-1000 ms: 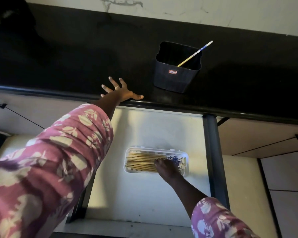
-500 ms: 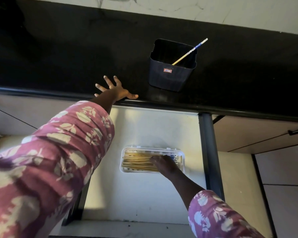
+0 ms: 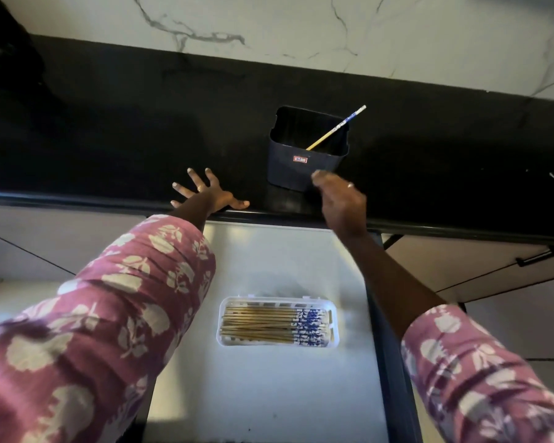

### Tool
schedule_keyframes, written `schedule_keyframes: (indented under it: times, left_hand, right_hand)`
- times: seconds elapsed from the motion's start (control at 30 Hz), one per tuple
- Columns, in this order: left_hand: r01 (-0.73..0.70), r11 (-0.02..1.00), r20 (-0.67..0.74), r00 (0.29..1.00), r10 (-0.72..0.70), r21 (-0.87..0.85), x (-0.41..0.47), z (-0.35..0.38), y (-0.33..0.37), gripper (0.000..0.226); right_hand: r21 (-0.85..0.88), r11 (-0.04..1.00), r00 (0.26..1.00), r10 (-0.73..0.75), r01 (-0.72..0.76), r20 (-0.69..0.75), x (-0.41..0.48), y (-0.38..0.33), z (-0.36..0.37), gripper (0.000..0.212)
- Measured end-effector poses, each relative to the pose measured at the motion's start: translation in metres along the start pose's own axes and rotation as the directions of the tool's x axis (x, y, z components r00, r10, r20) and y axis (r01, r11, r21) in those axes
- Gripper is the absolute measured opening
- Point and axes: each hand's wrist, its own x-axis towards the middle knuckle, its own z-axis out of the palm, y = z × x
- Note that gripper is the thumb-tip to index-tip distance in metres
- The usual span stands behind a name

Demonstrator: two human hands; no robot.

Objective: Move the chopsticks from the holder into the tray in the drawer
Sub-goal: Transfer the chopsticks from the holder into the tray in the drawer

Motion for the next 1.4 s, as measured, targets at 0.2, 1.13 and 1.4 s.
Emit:
schedule_keyframes:
  times: [0.2,1.13,1.4]
  left_hand:
    - [0.007,1.000,0.002,1.000,-0.007,-0.016,0.004,0.001,0.001,0.126]
    - [0.004,0.999,-0.048,0.999,-0.006,-0.051,0.022,0.012,-0.007,0.131]
    - [-0.080,0.997,-0.118,0.990,0.077,-0.022,0.026,0.023,-0.018,0.126]
  right_hand:
    - [-0.132,0.984,0.956,0.151,-0.121,0.251,0.085,0.046,0.008,0.026]
    - [-0.539,0.841,0.762,0.316,0.052,0.565,0.147,0.044,-0.029,0.023]
    - [-0.182,0.941,0.905,0.326,-0.284,0.273,0.046,-0.027,-0.035,0.032]
